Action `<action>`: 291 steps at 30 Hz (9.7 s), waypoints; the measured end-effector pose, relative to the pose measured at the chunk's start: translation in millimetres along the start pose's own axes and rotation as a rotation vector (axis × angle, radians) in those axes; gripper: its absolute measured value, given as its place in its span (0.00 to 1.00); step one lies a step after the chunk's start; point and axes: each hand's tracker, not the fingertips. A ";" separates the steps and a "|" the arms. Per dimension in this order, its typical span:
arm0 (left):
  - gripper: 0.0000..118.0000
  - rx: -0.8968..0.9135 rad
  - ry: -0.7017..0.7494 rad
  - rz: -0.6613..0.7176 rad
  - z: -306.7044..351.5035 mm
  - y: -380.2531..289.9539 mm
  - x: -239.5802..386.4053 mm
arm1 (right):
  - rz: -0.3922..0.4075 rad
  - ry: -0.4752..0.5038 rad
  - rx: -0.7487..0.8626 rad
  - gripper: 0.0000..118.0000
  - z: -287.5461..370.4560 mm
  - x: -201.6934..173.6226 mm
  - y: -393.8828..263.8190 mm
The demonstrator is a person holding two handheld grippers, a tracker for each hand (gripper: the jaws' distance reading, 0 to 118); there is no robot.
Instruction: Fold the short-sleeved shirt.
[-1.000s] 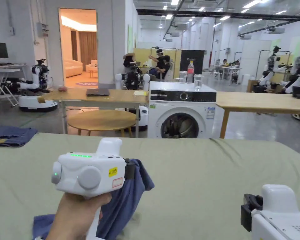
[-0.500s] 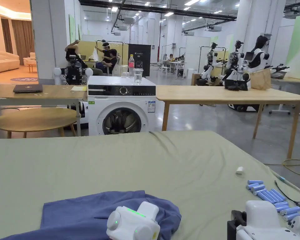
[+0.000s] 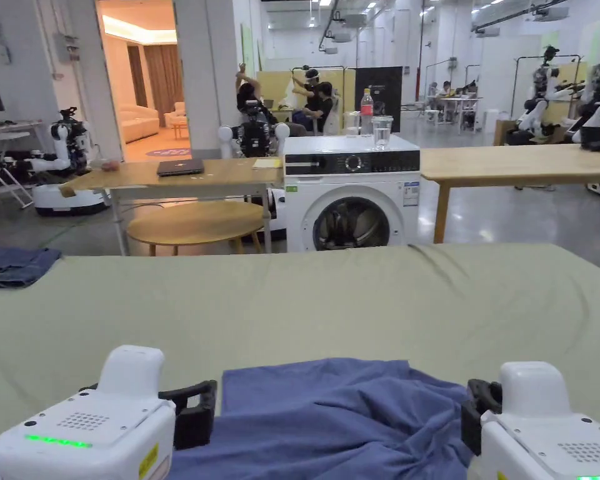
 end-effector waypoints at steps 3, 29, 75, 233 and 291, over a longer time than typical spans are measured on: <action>0.00 -0.070 0.070 0.081 16.0 -25.7 -57.4 | 0.018 0.045 0.000 0.00 -1.3 -23.1 -1.0; 0.28 -0.532 0.024 0.006 -195.8 -63.0 -111.4 | 0.092 -0.166 -0.207 0.00 -75.9 56.9 -19.8; 0.00 0.219 0.326 -0.081 -59.4 308.2 -150.3 | 0.149 -0.100 0.304 0.06 -73.6 15.8 357.9; 0.00 0.189 0.404 -0.151 -125.4 327.6 -156.4 | 0.169 0.021 0.390 0.01 -123.2 9.4 391.4; 0.75 -0.309 0.071 -0.015 128.9 -166.5 -108.4 | 0.061 0.031 -0.145 0.00 103.2 -17.8 -74.8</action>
